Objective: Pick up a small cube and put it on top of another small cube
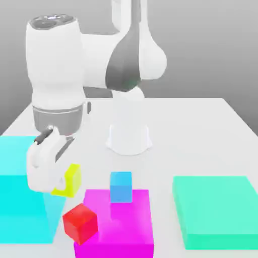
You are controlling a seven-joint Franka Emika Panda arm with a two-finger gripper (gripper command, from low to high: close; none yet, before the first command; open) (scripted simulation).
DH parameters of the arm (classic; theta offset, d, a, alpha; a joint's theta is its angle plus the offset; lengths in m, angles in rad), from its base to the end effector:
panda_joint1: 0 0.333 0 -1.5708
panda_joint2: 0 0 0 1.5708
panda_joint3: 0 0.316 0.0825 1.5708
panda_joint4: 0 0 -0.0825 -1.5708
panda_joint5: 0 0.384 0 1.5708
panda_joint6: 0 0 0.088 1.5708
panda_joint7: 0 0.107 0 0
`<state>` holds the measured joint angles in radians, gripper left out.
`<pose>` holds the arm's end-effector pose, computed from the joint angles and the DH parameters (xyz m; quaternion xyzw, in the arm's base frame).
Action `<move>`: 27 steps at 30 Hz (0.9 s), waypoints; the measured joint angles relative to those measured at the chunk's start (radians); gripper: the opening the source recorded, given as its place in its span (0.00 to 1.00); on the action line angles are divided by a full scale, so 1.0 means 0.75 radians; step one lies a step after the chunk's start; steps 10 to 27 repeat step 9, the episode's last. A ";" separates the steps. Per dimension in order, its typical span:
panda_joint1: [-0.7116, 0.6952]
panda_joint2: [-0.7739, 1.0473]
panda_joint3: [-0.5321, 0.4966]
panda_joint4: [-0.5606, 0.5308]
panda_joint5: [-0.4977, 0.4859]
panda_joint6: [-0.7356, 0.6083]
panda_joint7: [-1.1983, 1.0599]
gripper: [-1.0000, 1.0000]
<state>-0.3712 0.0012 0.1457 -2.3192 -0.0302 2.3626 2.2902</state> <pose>0.4995 -0.1150 0.3445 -0.3178 0.9479 -0.0200 0.0126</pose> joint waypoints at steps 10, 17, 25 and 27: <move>0.022 0.171 0.014 -0.044 -0.006 0.160 0.052 1.00; 0.022 0.171 0.014 -0.044 -0.006 0.160 0.052 1.00; 0.022 0.171 0.014 -0.044 -0.006 0.160 0.052 1.00; 0.022 0.171 0.014 -0.044 -0.006 0.160 0.052 1.00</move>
